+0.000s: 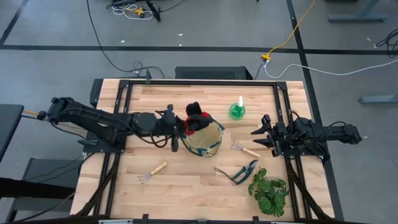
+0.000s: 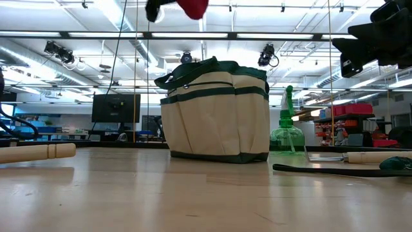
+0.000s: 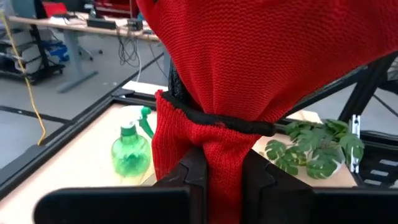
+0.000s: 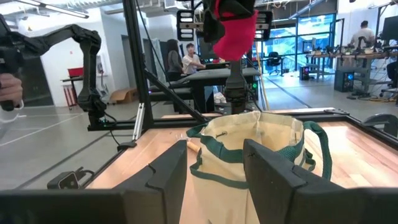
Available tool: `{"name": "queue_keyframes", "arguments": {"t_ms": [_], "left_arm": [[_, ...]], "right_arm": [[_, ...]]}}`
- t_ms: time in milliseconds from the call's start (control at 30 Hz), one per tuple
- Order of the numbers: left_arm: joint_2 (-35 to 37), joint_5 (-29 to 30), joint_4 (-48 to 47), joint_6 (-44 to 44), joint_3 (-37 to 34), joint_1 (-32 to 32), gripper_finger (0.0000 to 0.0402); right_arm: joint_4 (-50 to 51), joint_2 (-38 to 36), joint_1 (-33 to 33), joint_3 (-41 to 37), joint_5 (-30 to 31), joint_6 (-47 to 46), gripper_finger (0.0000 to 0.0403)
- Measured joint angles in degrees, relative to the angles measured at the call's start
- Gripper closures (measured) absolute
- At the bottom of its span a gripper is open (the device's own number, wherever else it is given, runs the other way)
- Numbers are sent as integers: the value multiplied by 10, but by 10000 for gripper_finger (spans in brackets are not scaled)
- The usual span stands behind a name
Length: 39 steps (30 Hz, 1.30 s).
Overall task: Pick & Place Garden tools in Gardening bag
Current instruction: Put the red gloves into the green gardening bag
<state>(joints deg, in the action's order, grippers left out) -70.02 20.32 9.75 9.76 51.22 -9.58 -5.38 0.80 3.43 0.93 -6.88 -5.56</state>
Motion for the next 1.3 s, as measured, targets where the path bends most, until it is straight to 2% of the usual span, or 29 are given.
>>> {"name": "queue_keyframes", "arguments": {"t_ms": [533,1000,1300], "left_arm": [[-105,-152,110,-1,0,74,357],[-167,-204,165,0,1,92,357],[-202,-205,166,12,0,95,357]], "right_arm": [[4,0,0,0,0,-10,243],[8,0,0,0,0,-10,243],[14,0,0,0,0,-10,243]]}}
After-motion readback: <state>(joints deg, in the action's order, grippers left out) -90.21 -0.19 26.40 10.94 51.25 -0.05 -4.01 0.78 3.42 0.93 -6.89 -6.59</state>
